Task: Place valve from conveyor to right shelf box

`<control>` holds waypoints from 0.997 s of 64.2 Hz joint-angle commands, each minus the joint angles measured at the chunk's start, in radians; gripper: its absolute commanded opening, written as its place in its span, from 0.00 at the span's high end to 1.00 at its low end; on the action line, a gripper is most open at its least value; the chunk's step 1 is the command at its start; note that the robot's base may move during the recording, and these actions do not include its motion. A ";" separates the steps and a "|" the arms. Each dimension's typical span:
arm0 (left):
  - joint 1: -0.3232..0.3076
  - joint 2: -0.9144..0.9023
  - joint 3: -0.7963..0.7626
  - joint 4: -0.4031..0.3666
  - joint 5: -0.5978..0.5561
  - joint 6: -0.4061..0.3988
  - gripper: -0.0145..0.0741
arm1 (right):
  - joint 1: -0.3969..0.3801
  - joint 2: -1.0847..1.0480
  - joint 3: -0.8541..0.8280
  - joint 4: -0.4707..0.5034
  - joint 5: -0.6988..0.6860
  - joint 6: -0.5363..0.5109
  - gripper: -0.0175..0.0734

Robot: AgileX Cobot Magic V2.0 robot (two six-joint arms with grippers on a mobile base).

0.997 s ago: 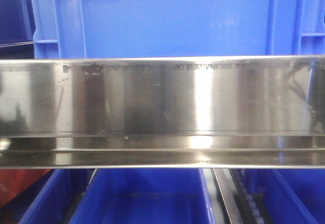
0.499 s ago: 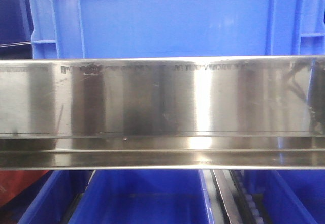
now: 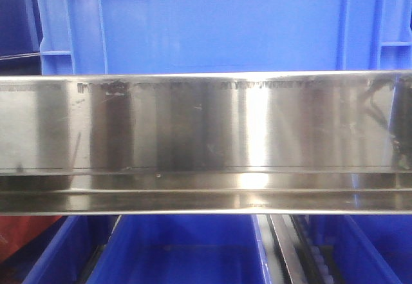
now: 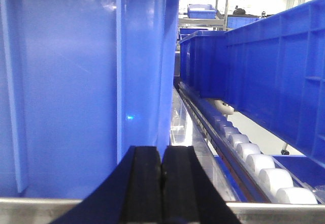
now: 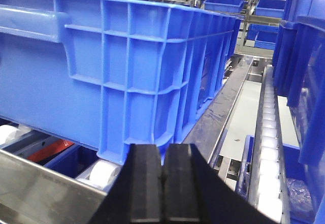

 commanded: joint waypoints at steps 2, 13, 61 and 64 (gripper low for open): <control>0.003 -0.005 -0.001 -0.006 -0.022 0.005 0.96 | 0.001 -0.004 0.003 -0.007 -0.026 -0.004 0.99; 0.003 -0.005 -0.001 -0.006 -0.022 0.005 0.96 | 0.001 -0.004 0.003 -0.007 -0.024 -0.004 0.99; 0.003 -0.005 -0.001 -0.006 -0.022 0.005 0.96 | -0.349 -0.099 0.316 -0.055 -0.337 0.150 0.99; 0.003 -0.005 -0.001 -0.006 -0.022 0.005 0.96 | -0.349 -0.099 0.326 -0.055 -0.380 0.148 0.99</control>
